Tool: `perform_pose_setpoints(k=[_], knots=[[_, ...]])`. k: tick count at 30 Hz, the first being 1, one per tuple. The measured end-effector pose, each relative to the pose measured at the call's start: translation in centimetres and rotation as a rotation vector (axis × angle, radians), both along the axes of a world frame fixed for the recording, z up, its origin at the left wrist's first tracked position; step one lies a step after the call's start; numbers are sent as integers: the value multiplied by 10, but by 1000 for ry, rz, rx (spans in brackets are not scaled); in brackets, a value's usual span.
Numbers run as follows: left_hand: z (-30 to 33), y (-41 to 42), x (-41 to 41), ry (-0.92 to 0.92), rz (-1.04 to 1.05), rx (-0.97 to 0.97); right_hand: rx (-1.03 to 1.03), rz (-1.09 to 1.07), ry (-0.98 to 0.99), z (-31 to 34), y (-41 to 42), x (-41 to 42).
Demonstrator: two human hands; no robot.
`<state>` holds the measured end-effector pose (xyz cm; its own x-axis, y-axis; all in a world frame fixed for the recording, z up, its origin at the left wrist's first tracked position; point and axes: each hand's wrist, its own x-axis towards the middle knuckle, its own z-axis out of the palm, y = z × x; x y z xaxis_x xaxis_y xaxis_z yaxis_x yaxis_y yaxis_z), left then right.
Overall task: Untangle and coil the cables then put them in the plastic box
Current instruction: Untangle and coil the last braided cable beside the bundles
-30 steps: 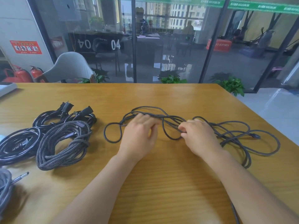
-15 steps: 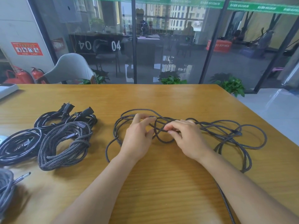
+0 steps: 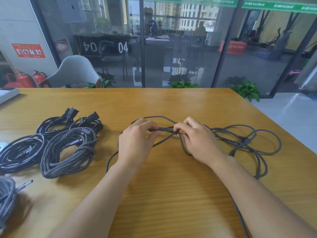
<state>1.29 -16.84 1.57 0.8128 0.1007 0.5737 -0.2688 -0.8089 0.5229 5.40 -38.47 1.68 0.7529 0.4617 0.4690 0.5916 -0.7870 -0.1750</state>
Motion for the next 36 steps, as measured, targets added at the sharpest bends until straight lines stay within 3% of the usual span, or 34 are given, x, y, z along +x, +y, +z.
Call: perform_pose_setpoints(k=[6, 12, 17, 21, 23, 28, 36], knots=[[21, 21, -9, -160, 51, -142, 12, -95, -10, -3, -12, 11], [26, 27, -25, -3, -181, -191, 95, 0, -12, -5, -9, 6], [35, 6, -35, 30, -436, -84, 93, 11, -94, 0, -8, 1], [26, -12, -34, 150, -199, 315, 84, 36, -126, -2, -4, -2], [26, -7, -30, 223, -133, 341, 86, 28, -109, -2, -6, 1], [39, 26, -26, 241, -124, -134, 160, -59, -11, -7, -15, 13], [42, 58, -17, 134, 42, -561, 106, -177, 11, -4, -20, 14]])
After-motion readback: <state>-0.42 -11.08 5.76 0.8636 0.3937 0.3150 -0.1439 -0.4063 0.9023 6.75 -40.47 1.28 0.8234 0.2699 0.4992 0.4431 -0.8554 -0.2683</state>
